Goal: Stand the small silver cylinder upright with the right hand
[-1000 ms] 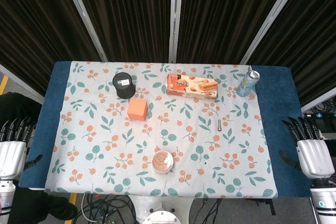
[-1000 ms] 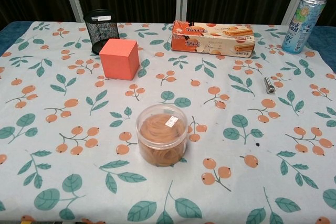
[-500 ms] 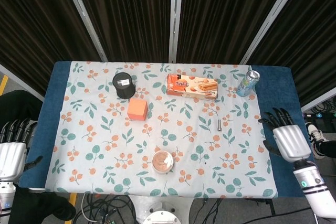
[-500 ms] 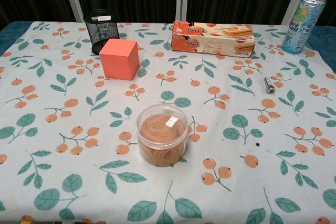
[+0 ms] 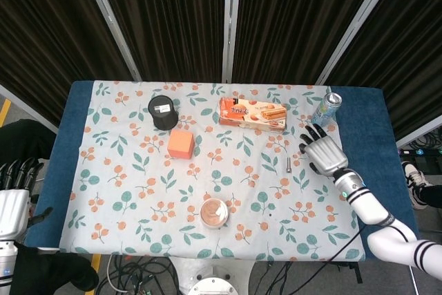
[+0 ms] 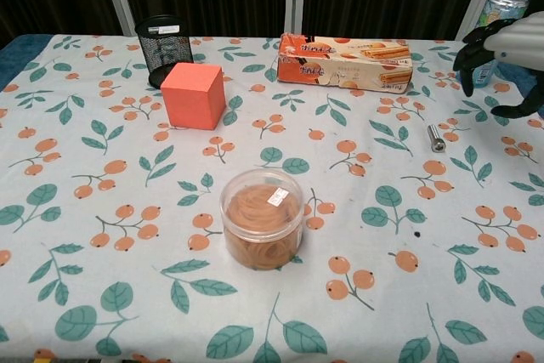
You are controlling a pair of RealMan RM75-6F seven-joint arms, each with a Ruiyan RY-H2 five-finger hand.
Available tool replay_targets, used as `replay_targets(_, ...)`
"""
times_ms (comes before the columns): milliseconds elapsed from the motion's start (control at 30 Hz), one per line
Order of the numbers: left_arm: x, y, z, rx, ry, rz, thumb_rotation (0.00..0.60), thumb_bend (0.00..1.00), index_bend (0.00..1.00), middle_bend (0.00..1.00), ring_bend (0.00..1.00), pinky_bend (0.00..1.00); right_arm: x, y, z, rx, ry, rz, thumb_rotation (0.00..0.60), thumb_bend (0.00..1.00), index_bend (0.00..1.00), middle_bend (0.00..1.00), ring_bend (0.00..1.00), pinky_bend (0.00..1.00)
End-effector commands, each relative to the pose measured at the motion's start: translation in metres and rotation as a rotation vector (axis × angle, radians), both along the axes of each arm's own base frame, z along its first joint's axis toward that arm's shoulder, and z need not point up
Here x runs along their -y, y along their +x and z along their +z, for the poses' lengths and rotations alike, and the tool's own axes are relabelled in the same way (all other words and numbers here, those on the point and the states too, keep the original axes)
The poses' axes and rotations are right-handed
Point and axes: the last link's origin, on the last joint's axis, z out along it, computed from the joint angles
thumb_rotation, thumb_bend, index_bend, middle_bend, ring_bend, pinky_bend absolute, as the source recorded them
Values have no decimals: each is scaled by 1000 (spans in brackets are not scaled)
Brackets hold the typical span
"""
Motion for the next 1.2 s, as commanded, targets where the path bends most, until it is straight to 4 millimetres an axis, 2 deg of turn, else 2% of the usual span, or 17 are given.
replay_targets(33, -1, 0, 0, 0, 0, 2, 600, 72, 143, 70, 0, 0, 8, 6, -17, -33, 26, 34, 600, 241, 405, 183, 0, 0)
replay_targets(400, -3, -1, 0, 1, -1, 4, 600, 71, 143, 70, 0, 0, 22, 8, -45, -67, 56, 88, 600, 240, 392, 182, 0, 0)
replay_targets(700, -2, -1, 0, 7, 0, 10, 600, 71, 143, 70, 0, 0, 25, 7, -60, -63, 87, 118, 600, 249, 389, 180, 0, 0)
replay_targets(1200, -3, -3, -1, 8, -9, 11, 600, 72, 143, 70, 0, 0, 12, -16, -46, -47, 76, 85, 600, 258, 469, 191, 0, 0)
